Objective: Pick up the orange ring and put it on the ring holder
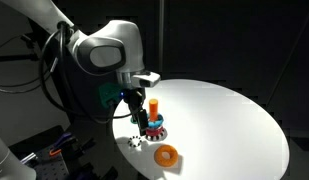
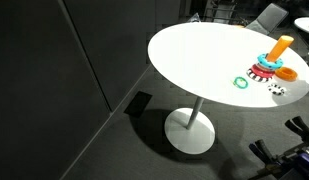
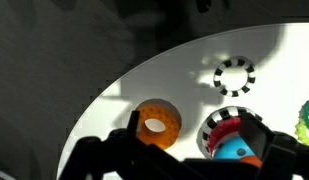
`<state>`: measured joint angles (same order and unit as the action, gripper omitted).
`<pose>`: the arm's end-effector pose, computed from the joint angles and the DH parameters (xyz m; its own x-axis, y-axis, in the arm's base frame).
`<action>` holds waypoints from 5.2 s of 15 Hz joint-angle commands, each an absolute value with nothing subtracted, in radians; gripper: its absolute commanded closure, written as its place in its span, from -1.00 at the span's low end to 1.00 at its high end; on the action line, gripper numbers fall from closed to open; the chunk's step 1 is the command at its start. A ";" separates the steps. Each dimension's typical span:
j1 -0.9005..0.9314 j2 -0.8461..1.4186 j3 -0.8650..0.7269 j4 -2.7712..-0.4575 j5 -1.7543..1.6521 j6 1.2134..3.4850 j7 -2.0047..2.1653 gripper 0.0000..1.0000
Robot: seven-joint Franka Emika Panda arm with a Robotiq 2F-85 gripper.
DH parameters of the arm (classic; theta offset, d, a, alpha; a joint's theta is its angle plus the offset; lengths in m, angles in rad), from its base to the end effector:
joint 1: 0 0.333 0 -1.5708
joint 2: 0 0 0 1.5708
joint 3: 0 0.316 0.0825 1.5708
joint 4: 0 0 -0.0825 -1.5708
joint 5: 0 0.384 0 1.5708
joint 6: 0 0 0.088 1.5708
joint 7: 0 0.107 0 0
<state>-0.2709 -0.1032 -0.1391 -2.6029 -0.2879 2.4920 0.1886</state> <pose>0.3976 -0.1701 0.2894 0.9334 -0.3588 0.0046 -0.3550 -0.9214 0.1580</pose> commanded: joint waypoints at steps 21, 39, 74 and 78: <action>-0.262 0.051 -0.233 -2.517 -0.179 2.563 0.135 -1.00; -0.256 0.283 -0.251 -2.367 -0.045 2.708 0.115 -1.00; -0.258 0.449 -0.234 -2.330 0.028 2.797 0.115 -1.00; -0.261 0.455 -0.233 -2.328 0.054 2.807 0.116 -0.93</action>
<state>-0.2493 0.4438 -0.2396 -2.3437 0.0234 2.7950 0.1355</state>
